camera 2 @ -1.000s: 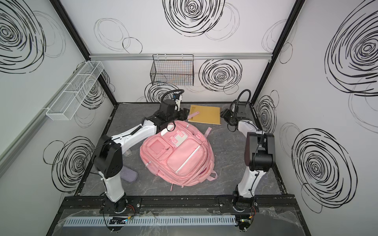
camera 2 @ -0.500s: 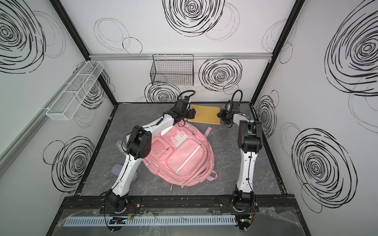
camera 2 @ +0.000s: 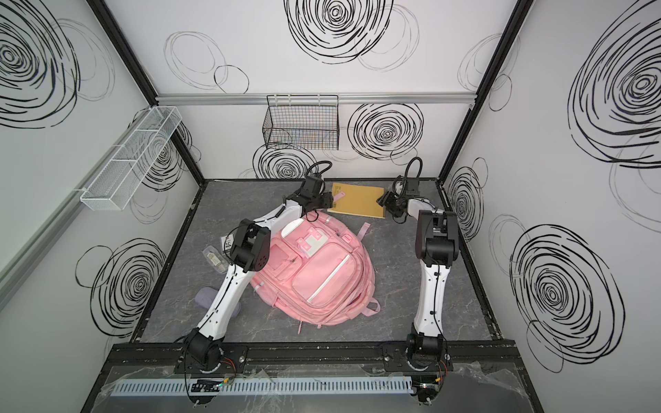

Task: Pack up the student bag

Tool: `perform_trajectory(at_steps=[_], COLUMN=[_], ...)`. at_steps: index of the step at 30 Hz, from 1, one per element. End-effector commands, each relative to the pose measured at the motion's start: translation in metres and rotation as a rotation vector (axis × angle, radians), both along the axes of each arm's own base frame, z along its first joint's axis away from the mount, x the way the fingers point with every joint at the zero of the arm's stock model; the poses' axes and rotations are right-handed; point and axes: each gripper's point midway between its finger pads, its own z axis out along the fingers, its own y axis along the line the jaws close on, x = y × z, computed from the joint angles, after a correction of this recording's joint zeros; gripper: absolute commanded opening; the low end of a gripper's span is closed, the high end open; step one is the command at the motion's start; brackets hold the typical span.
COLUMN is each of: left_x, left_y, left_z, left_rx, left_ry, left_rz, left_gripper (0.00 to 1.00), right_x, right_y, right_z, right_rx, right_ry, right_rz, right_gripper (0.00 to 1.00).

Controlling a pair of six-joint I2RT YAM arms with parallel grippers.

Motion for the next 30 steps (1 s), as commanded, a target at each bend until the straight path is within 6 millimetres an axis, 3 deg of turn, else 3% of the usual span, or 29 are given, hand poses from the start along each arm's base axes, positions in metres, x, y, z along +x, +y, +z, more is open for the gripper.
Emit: perform_trajectory(at_steps=[1, 8, 23, 30], left_x=[-0.002, -0.025, -0.034, -0.036], left_y=[-0.009, -0.019, -0.028, -0.029], left_z=[-0.018, -0.064, -0.070, -0.071], left_rx=[-0.026, -0.094, -0.138, -0.149], left_ry=[0.047, 0.203, 0.233, 0.239], left_rz=[-0.005, -0.049, -0.078, -0.079], left_gripper=[0.66, 0.63, 0.61, 0.60], right_x=[-0.022, -0.023, -0.028, -0.031], right_y=[0.013, 0.030, 0.070, 0.077], right_z=[-0.029, -0.020, 0.055, 0.075], right_rx=[0.020, 0.114, 0.595, 0.717], right_ry=[0.098, 0.072, -0.151, -0.199], right_rz=[0.037, 0.072, 0.148, 0.183], right_gripper=[0.64, 0.64, 0.58, 0.50])
